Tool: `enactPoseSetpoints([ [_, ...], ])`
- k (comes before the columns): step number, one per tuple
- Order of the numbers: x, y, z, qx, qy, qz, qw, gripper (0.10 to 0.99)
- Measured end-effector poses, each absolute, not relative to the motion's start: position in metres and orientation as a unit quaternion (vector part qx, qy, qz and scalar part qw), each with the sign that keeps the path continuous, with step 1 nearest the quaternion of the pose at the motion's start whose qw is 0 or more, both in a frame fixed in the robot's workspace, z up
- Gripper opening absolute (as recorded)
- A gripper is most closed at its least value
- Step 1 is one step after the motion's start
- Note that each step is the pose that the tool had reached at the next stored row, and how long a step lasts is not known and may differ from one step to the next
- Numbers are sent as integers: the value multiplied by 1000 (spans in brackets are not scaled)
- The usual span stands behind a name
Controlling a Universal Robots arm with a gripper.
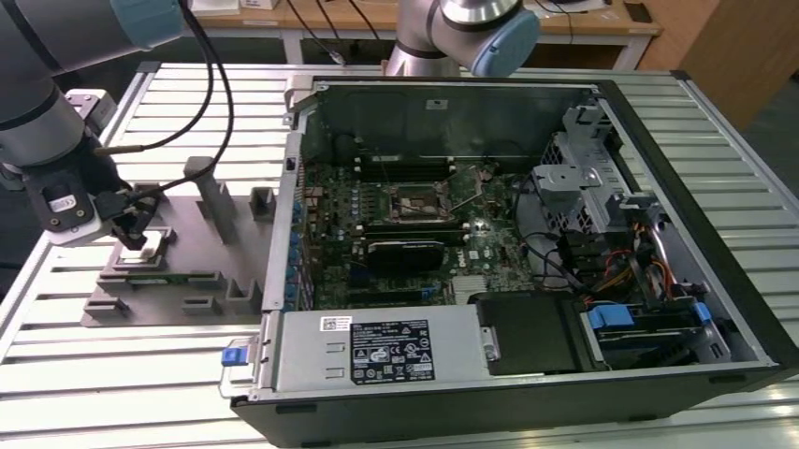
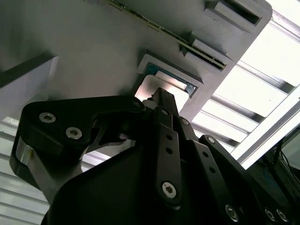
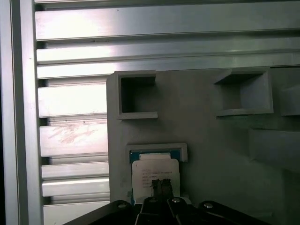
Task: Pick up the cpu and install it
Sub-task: 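Pick up the cpu and move it towards the insertion slot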
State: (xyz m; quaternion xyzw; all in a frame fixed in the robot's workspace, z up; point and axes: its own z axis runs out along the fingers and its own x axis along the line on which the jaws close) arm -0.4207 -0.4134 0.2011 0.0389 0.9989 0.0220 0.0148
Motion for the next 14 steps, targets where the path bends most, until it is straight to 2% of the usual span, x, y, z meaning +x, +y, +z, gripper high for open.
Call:
enactPoseSetpoints([
  [7,-421,-413,201,39,999,22,15,114],
  [9,-421,-413,201,39,999,22,15,231],
  [10,-421,-413,201,39,999,22,15,231],
  [12,-421,-413,201,39,999,22,15,349],
  [13,-421,-413,201,39,999,22,15,349],
  [14,-421,-413,201,39,999,22,15,408],
])
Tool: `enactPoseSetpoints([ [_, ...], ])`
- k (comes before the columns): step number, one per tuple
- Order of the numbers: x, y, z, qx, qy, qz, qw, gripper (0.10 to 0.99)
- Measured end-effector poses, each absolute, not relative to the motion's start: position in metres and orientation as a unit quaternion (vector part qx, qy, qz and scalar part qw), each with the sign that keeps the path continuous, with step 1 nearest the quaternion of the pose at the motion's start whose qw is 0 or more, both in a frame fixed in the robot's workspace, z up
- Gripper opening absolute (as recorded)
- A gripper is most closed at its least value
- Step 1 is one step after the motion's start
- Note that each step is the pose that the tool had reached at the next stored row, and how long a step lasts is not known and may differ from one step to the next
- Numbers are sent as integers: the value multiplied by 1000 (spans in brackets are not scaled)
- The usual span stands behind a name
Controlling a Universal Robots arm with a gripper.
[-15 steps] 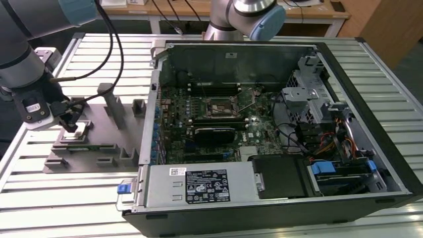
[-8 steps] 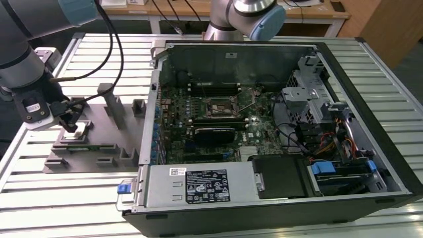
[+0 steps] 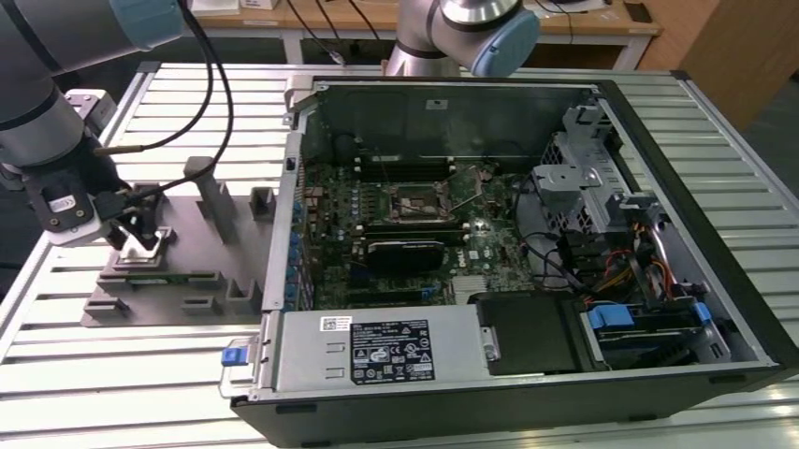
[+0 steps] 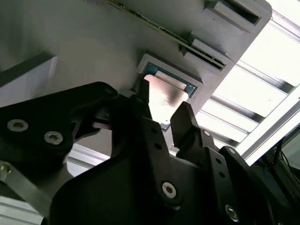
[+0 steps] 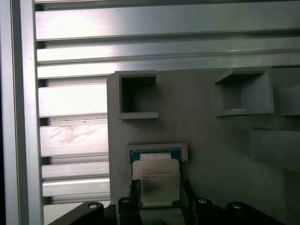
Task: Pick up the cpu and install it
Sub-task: 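Pick up the cpu and move it towards the insertion slot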
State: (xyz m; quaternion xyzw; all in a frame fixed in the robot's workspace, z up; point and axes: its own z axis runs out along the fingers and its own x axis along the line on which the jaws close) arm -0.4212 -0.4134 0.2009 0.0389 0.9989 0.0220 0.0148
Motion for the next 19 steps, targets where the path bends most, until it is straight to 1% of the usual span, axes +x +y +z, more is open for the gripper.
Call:
enactPoseSetpoints([
  [2,-421,-413,201,39,999,22,15,525],
  [3,-421,-413,201,39,999,22,15,525],
  [4,-421,-413,201,39,999,22,15,584],
  [5,-421,-413,201,39,999,22,15,584],
  [6,-421,-413,201,39,999,22,15,647],
  [19,-422,-408,190,16,1000,22,14,647],
])
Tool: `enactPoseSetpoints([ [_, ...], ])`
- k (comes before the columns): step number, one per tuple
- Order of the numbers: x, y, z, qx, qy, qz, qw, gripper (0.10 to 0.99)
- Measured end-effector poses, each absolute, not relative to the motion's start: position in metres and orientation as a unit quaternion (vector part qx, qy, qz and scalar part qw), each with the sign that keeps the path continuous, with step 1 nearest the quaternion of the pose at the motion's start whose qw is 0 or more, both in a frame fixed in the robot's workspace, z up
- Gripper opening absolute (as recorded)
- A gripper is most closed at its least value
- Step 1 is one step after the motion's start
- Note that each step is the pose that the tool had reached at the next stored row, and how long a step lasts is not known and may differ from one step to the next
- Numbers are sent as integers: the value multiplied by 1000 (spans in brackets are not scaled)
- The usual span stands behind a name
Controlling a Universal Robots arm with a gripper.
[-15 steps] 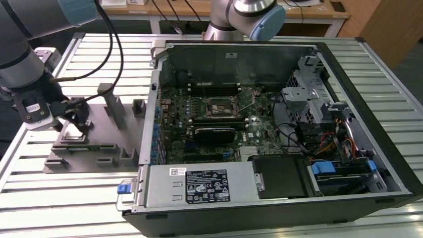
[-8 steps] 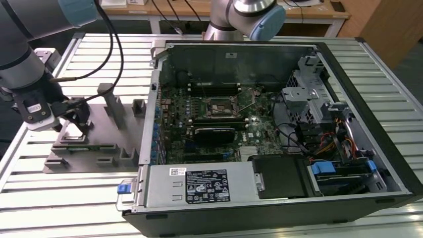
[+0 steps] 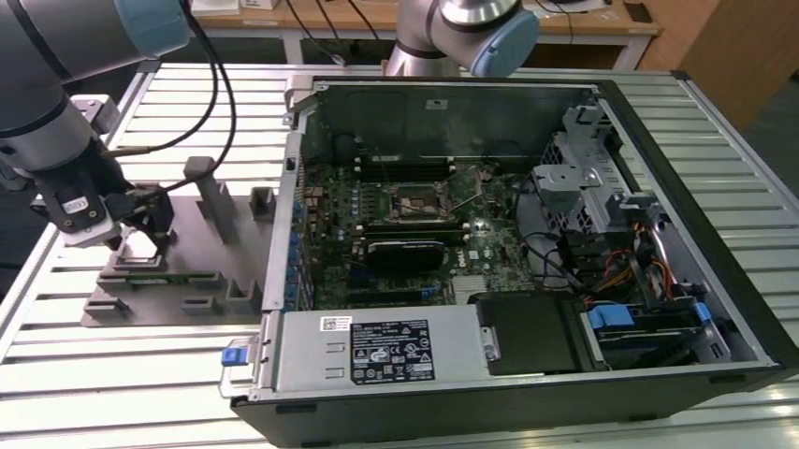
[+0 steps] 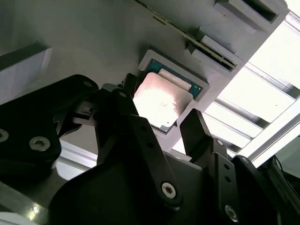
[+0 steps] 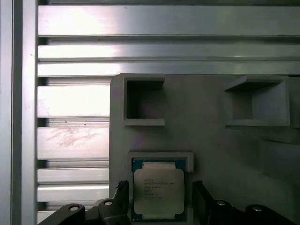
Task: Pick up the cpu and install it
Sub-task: 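Pick up the cpu and move it towards the insertion slot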
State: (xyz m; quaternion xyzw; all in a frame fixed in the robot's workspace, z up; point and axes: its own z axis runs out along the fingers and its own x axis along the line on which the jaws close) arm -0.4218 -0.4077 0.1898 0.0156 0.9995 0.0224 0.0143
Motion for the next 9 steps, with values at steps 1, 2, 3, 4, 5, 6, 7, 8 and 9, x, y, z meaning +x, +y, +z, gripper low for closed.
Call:
enactPoseSetpoints([
  [1,-422,-408,189,15,1000,22,14,647],
  [2,-423,-408,188,15,1000,22,14,647],
  [3,-423,-408,187,14,1000,22,14,647],
  [4,-423,-408,186,14,1000,22,14,647],
  [5,-423,-408,184,14,1000,22,14,647],
  [6,-424,-407,183,14,1000,22,14,647],
  [7,-424,-407,183,13,1000,22,14,647],
  [8,-424,-407,183,13,1000,22,14,647],
  [9,-424,-407,183,13,1000,22,14,647],
])
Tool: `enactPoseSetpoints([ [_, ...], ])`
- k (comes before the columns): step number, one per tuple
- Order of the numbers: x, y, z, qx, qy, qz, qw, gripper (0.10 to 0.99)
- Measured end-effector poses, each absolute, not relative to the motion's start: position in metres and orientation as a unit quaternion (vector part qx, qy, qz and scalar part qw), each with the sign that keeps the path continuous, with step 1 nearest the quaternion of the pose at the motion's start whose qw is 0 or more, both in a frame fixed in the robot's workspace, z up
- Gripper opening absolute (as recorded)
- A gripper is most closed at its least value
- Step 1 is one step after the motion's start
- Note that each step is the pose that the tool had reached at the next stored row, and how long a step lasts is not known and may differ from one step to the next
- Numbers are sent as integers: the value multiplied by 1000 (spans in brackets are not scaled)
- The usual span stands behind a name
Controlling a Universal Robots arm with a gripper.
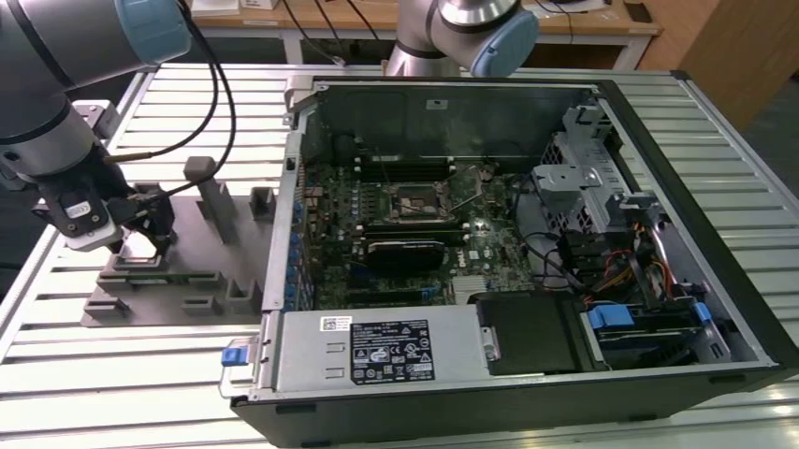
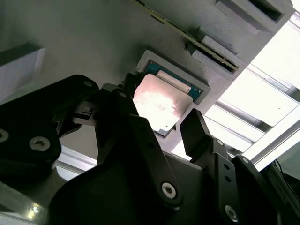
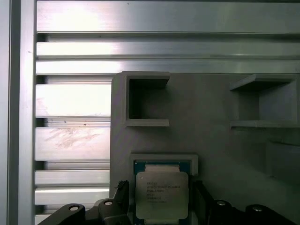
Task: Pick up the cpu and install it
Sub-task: 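Pick up the cpu and move it towards the insertion slot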
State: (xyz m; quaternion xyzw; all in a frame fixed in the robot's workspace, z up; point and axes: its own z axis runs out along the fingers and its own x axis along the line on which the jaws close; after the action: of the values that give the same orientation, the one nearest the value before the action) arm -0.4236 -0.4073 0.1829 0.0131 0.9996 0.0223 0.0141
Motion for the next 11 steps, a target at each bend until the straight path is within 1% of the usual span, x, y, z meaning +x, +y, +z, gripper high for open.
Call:
enactPoseSetpoints([
  [11,-425,-408,182,13,1000,22,15,647],
])
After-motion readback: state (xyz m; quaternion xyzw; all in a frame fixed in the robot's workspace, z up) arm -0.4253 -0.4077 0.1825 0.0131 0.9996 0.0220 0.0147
